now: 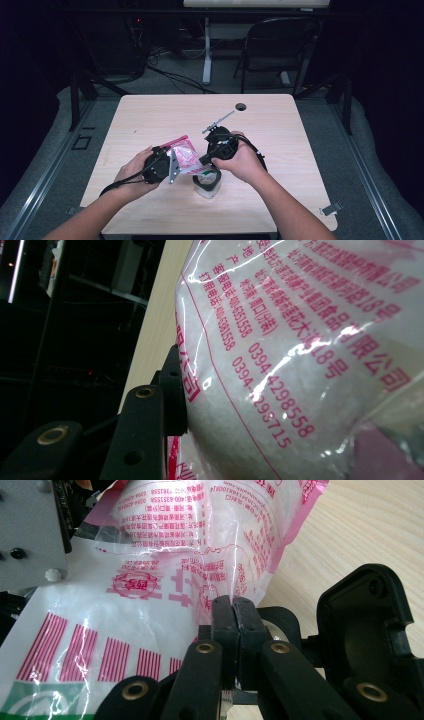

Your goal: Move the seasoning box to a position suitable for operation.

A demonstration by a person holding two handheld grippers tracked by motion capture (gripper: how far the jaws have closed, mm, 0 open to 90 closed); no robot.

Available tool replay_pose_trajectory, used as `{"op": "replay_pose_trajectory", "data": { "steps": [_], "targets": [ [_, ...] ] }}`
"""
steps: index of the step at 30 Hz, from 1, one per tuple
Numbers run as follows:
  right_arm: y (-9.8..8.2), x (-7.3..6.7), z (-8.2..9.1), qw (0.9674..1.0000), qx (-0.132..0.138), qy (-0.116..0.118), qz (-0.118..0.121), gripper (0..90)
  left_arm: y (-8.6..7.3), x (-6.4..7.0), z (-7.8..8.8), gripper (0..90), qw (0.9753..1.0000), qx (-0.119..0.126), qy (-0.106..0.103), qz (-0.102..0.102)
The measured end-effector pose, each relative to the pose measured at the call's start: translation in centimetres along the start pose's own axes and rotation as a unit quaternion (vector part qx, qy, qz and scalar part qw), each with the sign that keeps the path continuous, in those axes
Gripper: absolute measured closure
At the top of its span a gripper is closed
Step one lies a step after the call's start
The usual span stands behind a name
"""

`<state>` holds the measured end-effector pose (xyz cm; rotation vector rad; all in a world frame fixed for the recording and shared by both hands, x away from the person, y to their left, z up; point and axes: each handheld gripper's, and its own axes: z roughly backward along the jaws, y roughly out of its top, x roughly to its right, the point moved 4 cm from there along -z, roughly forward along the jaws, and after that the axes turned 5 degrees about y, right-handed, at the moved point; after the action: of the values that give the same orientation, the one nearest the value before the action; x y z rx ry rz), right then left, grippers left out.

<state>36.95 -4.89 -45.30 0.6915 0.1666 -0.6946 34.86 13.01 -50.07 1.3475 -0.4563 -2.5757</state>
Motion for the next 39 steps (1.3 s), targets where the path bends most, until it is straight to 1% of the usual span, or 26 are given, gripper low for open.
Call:
{"op": "replay_pose_trajectory", "data": {
  "steps": [3,5,7,9,12,14,15,20,22,27,28,32,37,38,39],
  "targets": [
    [0.01,0.1,-0.07,1.0,0.002,-0.003,0.002,89.8,0.06,-0.05,0.02,58.6,0.9999,-0.002,0.008,-0.01],
    [0.02,0.11,-0.07,1.0,0.003,-0.005,0.002,89.8,0.08,-0.09,0.04,58.7,0.9999,-0.004,0.01,-0.013],
    [0.02,0.14,-0.07,1.0,0.004,-0.007,0.003,90.0,0.11,-0.17,0.09,58.7,0.9996,-0.007,0.014,-0.022],
    [-0.03,0.23,-0.07,0.9999,0.001,-0.009,0.005,90.0,0.14,-0.13,0.06,58.9,0.9994,-0.006,0.022,-0.027],
    [-0.13,0.29,-0.14,1.0,0.002,-0.007,0.003,90.0,0.13,-0.01,0.04,59.0,0.9993,-0.005,0.021,-0.03],
    [-0.21,0.33,-0.32,0.9999,0.006,-0.009,0.0,90.0,0.1,0.14,0.02,59.1,0.9991,-0.006,0.022,-0.037],
    [-0.26,0.39,-0.31,1.0,0.001,-0.009,0.002,90.0,0.08,0.19,0.03,59.2,0.9989,-0.008,0.023,-0.04],
    [-0.34,0.38,-0.41,0.9999,0.005,-0.01,-0.001,90.0,0.02,0.26,0.03,59.3,0.999,-0.005,0.024,-0.037],
    [-0.35,0.38,-0.41,0.9999,0.005,-0.01,0.0,90.0,0.03,0.26,0.07,59.4,0.9986,-0.006,0.03,-0.044],
    [-0.33,0.39,-0.43,0.9999,0.008,-0.01,-0.001,90.0,0.01,0.23,0.09,59.5,0.9982,-0.005,0.033,-0.049],
    [-0.33,0.39,-0.43,0.9999,0.008,-0.01,-0.001,90.0,0.0,0.19,0.15,59.5,0.9978,-0.006,0.039,-0.054],
    [-0.29,0.39,-0.47,0.9999,0.011,-0.01,-0.001,90.0,0.01,0.16,0.2,59.6,0.9971,-0.008,0.046,-0.06],
    [-0.39,0.45,-0.49,0.9999,0.011,-0.01,-0.001,90.0,0.06,0.27,0.13,59.7,0.9971,-0.004,0.05,-0.056],
    [-0.41,0.5,-0.39,0.9999,0.005,-0.011,0.003,90.0,0.08,0.27,0.11,59.7,0.9971,-0.003,0.05,-0.056],
    [-0.41,0.49,-0.37,0.9999,0.006,-0.01,0.002,90.0,0.09,0.27,0.11,59.7,0.9971,-0.003,0.051,-0.055]
  ]
}}
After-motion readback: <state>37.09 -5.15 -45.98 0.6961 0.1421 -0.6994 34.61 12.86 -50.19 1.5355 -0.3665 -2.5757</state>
